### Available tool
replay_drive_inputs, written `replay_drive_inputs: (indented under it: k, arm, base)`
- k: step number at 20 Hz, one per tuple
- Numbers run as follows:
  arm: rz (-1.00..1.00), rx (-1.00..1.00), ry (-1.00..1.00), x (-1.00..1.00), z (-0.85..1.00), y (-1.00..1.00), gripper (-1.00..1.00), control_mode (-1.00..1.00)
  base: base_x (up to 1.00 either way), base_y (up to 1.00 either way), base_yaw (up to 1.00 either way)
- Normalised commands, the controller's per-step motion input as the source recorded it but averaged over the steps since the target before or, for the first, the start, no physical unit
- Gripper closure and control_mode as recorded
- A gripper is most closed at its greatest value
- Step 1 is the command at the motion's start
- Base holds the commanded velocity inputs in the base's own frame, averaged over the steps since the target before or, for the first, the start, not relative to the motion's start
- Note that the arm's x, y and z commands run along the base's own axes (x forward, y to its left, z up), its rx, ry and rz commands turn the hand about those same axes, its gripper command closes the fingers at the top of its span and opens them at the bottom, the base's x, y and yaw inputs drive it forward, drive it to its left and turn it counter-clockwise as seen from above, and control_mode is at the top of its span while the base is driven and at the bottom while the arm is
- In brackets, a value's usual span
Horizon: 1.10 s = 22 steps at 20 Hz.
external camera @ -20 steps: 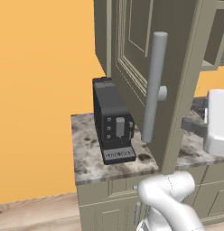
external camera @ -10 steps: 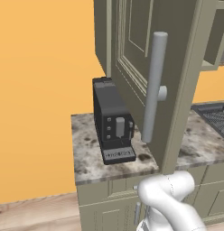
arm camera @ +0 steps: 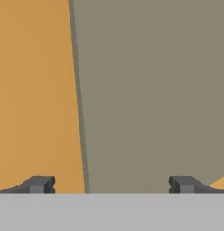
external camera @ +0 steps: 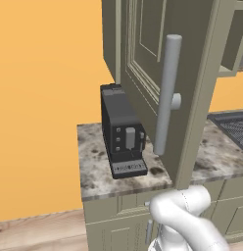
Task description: Get the candle and the beer from the cabinet and move them to the dining counter.
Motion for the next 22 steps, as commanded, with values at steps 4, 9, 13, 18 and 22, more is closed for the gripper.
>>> replay_drive_inputs:
  k: [4, 9, 13, 18, 22]
  arm:
    - [-0.05, 0.0, 0.12, 0.0, 0.08, -0.66, -1.0, -1.0]
    - [-0.13, -0.04, 0.13, 0.05, 0.0, -0.34, -1.0, -1.0]
    - [-0.26, -0.05, 0.1, 0.08, 0.0, -0.23, -1.0, -1.0]
    - [-0.35, -0.12, 0.05, 0.04, 0.0, -0.04, -1.0, -1.0]
    - [-0.44, -0.16, 0.03, 0.19, 0.0, 0.0, -1.0, -1.0]
  base:
    - [0.0, 0.0, 0.0]
    - [0.0, 0.0, 0.0]
    - [0.0, 0.0, 0.0]
    - [0.0, 0.0, 0.0]
    - [0.0, 0.0, 0.0]
